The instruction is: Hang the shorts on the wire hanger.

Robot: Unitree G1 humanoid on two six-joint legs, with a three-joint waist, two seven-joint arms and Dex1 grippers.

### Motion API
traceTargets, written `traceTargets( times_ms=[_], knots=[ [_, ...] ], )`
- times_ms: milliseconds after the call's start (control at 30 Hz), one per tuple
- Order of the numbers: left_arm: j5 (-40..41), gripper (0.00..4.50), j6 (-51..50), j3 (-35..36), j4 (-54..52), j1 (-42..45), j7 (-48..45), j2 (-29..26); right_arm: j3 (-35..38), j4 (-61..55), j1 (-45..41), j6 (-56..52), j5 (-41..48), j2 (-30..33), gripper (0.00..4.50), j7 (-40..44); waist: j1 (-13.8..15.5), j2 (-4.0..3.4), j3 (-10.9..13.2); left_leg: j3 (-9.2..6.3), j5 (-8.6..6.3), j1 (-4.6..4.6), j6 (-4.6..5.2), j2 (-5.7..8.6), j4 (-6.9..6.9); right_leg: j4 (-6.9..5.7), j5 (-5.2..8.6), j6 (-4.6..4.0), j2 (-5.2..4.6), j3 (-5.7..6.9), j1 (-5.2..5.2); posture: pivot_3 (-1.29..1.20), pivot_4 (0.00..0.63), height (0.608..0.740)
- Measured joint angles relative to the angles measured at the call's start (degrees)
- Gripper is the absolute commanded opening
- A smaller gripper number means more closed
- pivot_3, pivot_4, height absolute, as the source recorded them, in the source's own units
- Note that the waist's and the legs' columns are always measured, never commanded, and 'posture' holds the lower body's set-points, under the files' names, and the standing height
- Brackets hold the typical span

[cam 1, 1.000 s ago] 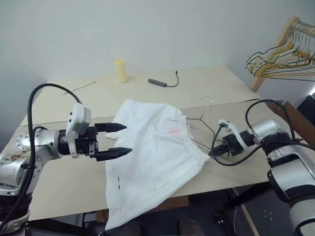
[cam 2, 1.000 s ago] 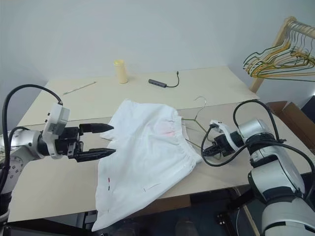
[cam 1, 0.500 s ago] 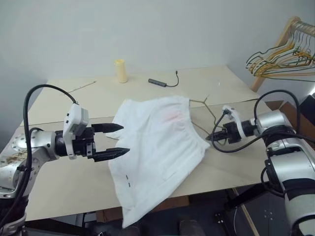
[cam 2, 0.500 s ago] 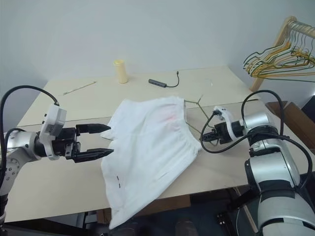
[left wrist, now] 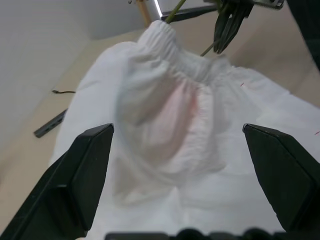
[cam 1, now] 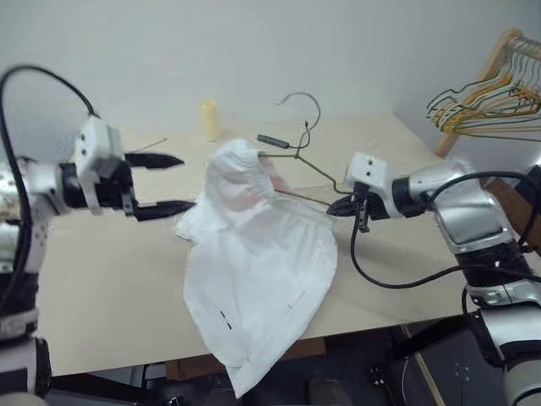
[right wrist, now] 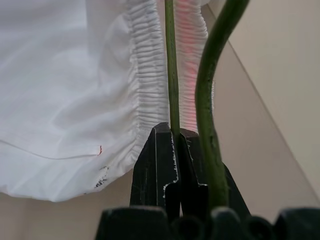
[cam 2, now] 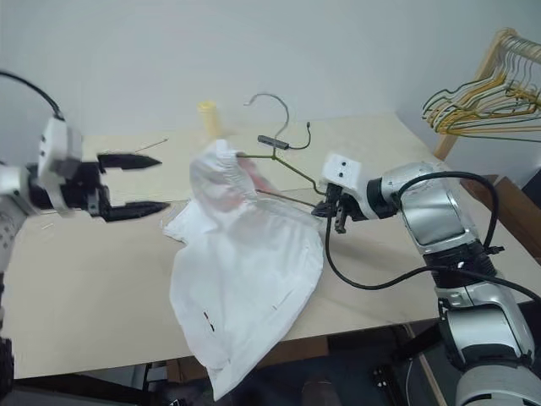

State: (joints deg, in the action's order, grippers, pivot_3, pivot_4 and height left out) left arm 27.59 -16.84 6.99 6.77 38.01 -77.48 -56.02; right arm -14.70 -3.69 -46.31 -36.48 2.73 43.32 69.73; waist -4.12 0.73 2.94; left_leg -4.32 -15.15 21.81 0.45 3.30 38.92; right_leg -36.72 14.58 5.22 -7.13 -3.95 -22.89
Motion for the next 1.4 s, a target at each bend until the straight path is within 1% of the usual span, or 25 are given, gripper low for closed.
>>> traceTargets(
  times_ms=[100,200,333,467,567,667,733,833,1033,1067,1200,1300,1400],
  knots=[
    [-3.57,4.49,5.84,-3.14,6.4,5.33,-4.29,0.6,-1.17,-4.52,1.11,1.04,-0.51,0.5,0.0,-0.17,0.15,0.07,-0.04,-0.01,0.05,0.29,-0.06,0.01,0.06,-0.08,-0.02,-0.02,0.0,0.03,-0.24,-0.08,0.0,0.74],
    [-6.36,4.49,9.64,-6.64,10.51,9.03,-7.56,2.71,-3.01,-6.11,1.59,1.82,-1.8,0.99,0.0,-0.6,0.07,0.09,-0.06,0.01,0.05,0.3,-0.05,0.01,0.09,-0.13,-0.01,-0.02,0.01,0.03,-0.24,-0.09,0.0,0.74],
    [-8.71,4.49,13.4,-11.01,14.37,12.91,-13.45,4.07,-4.28,-7.1,1.76,2.24,-2.54,1.71,0.0,-1.07,-0.4,0.1,-0.06,0.02,0.05,0.31,-0.04,0.0,0.09,-0.15,-0.01,-0.02,0.02,0.02,-0.27,-0.1,0.0,0.74],
    [-9.81,4.49,16.34,-17.87,16.5,13.89,-14.76,4.65,-4.82,-8.54,1.76,2.23,-2.48,2.35,0.0,-0.86,-1.5,0.1,-0.06,0.0,0.05,0.3,-0.03,-0.01,0.11,-0.18,-0.01,-0.02,0.02,0.02,-0.24,-0.11,0.0,0.74],
    [-14.38,4.49,21.81,-22.31,19.71,14.41,-14.83,6.39,-5.01,-9.35,1.76,2.15,-2.47,2.64,0.0,-0.5,-2.0,0.11,-0.07,0.0,0.05,0.29,-0.03,-0.01,0.15,-0.24,-0.01,-0.02,0.03,0.02,-0.24,-0.11,0.0,0.74],
    [-18.96,3.87,26.57,-23.82,23.9,15.35,-14.62,8.24,-5.14,-9.69,1.78,2.01,-2.48,2.93,0.0,-0.12,-2.59,0.11,-0.07,0.0,0.06,0.3,-0.03,-0.01,0.16,-0.25,-0.01,-0.02,0.04,0.02,-0.25,-0.12,0.0,0.74],
    [-20.66,3.27,28.18,-23.8,25.74,15.68,-13.81,9.9,-5.15,-10.4,1.78,1.4,-2.43,2.95,0.0,-0.03,-2.96,0.11,-0.07,-0.01,0.05,0.32,-0.02,-0.02,0.17,-0.24,-0.01,-0.01,0.04,0.02,-0.25,-0.13,0.0,0.74],
    [-21.14,2.26,29.17,-23.78,26.51,15.69,-13.01,11.72,-5.16,-10.86,1.78,0.44,-2.4,2.95,0.0,-0.04,-3.37,0.11,-0.07,-0.02,0.05,0.35,-0.02,-0.03,0.18,-0.25,-0.01,-0.01,0.03,0.02,-0.29,-0.13,0.0,0.74],
    [-21.79,0.22,29.06,-22.92,26.54,15.68,-11.99,12.3,-5.18,-11.83,1.78,-2.54,-2.38,2.95,0.0,-0.14,-4.49,0.11,-0.07,-0.04,0.05,0.34,-0.02,-0.02,0.23,-0.3,-0.01,-0.01,0.03,0.02,-0.28,-0.13,0.0,0.74],
    [-21.79,0.06,28.84,-22.59,26.55,15.67,-11.54,12.35,-5.26,-12.02,1.78,-2.92,-2.24,2.95,0.0,0.02,-4.6,0.11,-0.07,-0.04,0.05,0.34,-0.02,-0.02,0.23,-0.31,-0.01,-0.01,0.02,0.01,-0.28,-0.12,0.0,0.74],
    [-21.79,0.06,27.64,-21.85,26.48,15.61,-11.46,12.42,-5.51,-12.64,1.77,-4.36,-1.63,2.9,0.0,0.11,-5.0,0.11,-0.07,-0.05,0.05,0.33,-0.02,-0.03,0.24,-0.35,-0.01,-0.01,0.02,0.01,-0.29,-0.12,0.0,0.74],
    [-21.71,0.0,25.08,-21.48,26.41,15.6,-11.1,12.55,-5.5,-12.76,1.77,-3.96,-1.29,2.93,0.8,0.24,-4.98,0.11,-0.07,-0.05,0.05,0.33,-0.02,-0.03,0.25,-0.36,-0.01,-0.01,0.02,0.01,-0.29,-0.13,0.0,0.74],
    [-20.7,0.0,21.32,-20.57,25.93,15.6,-11.36,12.76,-5.03,-13.02,2.04,-2.85,-0.56,3.57,1.8,0.03,-4.97,0.11,-0.07,-0.06,0.05,0.35,-0.02,-0.06,0.26,-0.36,-0.01,0.0,0.02,0.01,-0.29,-0.13,0.0,0.74]
  ],
)
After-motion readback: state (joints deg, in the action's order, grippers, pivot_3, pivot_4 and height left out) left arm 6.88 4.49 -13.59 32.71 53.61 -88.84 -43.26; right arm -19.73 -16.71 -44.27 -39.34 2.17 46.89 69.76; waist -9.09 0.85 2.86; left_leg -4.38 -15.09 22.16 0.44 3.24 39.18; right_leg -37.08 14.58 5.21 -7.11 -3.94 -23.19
